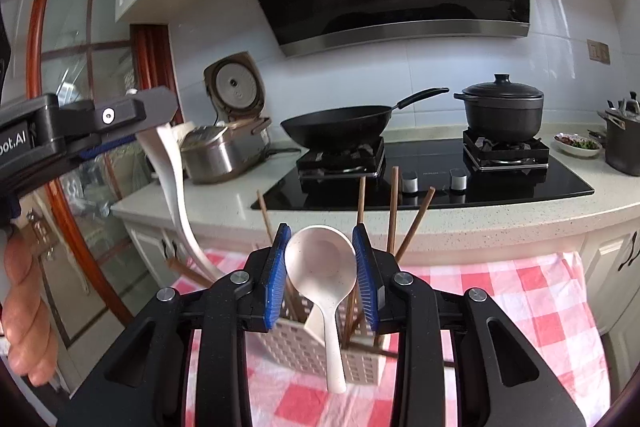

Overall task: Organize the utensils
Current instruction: 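Lower both spoons into the white caddy and open both tools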

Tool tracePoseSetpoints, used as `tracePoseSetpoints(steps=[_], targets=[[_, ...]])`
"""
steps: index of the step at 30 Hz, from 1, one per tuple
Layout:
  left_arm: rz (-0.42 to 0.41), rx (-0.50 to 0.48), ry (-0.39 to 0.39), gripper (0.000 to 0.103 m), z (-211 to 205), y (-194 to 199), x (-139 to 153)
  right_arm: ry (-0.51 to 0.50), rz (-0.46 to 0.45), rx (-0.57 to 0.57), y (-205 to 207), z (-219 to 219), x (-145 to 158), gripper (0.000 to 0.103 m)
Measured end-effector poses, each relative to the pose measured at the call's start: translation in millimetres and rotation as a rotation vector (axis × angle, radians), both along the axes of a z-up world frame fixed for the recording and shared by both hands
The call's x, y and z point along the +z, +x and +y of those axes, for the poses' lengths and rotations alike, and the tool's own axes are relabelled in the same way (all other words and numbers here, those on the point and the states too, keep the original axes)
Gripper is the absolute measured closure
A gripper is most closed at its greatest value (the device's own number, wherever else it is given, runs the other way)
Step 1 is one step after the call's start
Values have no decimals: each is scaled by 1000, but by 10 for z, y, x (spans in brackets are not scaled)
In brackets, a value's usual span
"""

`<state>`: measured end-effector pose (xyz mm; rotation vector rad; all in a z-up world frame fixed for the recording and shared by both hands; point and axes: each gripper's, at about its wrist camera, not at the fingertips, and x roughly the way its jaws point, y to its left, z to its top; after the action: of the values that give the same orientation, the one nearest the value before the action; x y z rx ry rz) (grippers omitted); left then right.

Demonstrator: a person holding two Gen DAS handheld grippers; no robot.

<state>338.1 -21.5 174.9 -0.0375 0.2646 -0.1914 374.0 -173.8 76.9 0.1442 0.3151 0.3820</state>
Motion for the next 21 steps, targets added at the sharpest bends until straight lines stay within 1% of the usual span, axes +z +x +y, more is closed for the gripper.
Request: tracePoseSetpoints(steps=[3, 6, 8, 11, 14, 15, 18, 21], targets=[[0, 33, -11, 69, 35, 123, -70, -3, -45, -57, 100, 58, -47, 72], [-14, 69, 7, 69, 24, 233, -146, 4, -88, -118, 186, 69, -118, 72], [-29, 87, 22, 69, 32, 282, -180, 31, -101, -147, 256, 23, -177, 72], [-27, 103, 43, 69, 44, 389, -253, 66, -92, -149, 372, -33, -259, 72], [-14, 112, 42, 69, 78, 494, -348, 79, -85, -150, 443, -35, -328, 72], [-9, 115, 38, 69, 92, 524, -378, 66, -99, -164, 439, -21, -332, 72], [14, 119, 24, 69, 124, 617, -467, 58, -118, -161, 446, 21, -333, 72], [18, 123, 21, 69, 141, 655, -539, 15, -136, -175, 430, 103, -340, 72]])
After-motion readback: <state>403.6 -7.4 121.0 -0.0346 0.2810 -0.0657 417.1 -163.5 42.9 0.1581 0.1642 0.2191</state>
